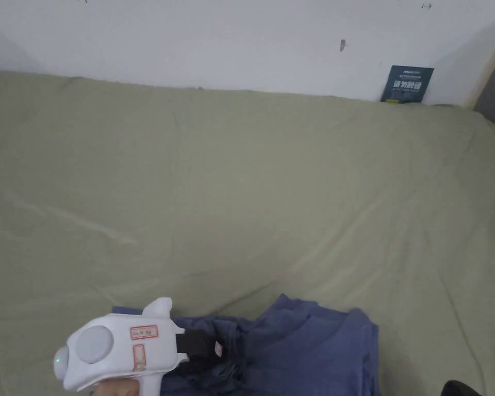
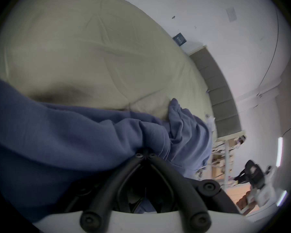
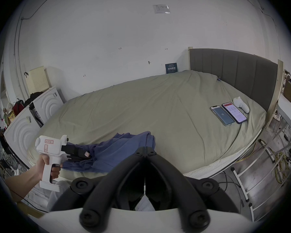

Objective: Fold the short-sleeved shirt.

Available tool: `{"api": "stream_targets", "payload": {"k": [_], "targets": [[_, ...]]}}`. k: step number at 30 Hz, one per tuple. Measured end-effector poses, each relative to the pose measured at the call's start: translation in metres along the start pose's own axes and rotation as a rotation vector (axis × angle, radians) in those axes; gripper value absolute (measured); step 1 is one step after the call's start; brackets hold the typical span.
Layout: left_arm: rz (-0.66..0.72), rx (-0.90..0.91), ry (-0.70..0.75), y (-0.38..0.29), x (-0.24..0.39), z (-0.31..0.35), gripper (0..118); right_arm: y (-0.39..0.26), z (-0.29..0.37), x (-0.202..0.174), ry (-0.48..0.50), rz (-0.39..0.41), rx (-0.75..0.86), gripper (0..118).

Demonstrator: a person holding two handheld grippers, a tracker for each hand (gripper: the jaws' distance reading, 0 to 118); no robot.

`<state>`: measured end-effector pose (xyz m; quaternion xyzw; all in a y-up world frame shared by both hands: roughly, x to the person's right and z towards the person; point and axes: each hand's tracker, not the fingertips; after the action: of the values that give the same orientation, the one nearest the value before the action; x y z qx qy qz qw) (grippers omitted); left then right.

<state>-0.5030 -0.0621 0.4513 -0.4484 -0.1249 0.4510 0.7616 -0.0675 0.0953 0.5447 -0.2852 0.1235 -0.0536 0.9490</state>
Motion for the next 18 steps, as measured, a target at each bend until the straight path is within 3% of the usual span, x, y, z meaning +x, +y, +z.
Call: {"api": "stream_targets", "payload": {"k": [7,10,16,17,18], "targets": [[-0.127,0.065,0.057,0.011,0.032,0.080,0,0.005,-0.007,-0.013,0.042,-0.003,-0.002,1],[-0.199,0.161,0.178,0.017,0.028,0.135,0,0.007,-0.011,-0.019,0.065,0.018,0.000,1],[-0.116,0.159,0.244,0.018,-0.014,0.175,0,0.006,-0.018,-0.031,0.097,0.025,-0.013,1],[-0.117,0.148,0.220,0.019,-0.019,0.175,3,0.006,-0.018,-0.032,0.101,0.027,-0.015,1],[-0.110,0.126,0.179,0.019,-0.023,0.172,40,0.005,-0.017,-0.034,0.101,0.030,-0.015,1]]}}
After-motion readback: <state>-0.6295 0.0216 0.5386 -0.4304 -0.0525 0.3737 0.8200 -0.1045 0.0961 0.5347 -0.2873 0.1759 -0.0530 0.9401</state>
